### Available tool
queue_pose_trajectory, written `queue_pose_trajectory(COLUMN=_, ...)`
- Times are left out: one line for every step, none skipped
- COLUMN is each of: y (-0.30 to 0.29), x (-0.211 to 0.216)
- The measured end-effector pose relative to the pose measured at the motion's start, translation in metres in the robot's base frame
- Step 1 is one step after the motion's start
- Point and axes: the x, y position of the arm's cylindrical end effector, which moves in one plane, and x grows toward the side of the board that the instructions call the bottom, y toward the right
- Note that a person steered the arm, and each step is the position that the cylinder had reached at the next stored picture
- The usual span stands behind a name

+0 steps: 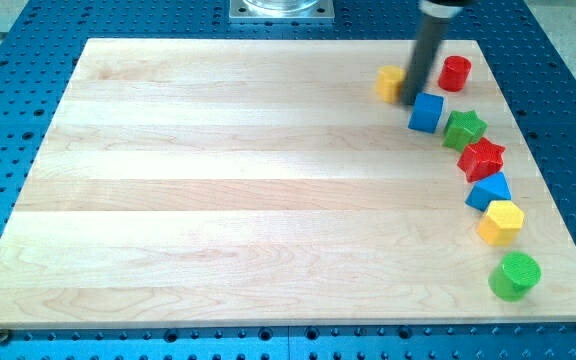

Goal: Move the cube above the green star

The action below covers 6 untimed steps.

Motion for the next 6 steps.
queue_pose_trajectory(y=-0.02, x=0.02)
queue_pose_trajectory(y=0.051, x=0.032)
queue_pose_trajectory(y=0.081, x=0.028)
queue_pose_trajectory(y=0.108, x=0.022)
queue_pose_trajectory(y=0.136, x=0.018)
queue_pose_trajectory(y=0.148, x=-0.011)
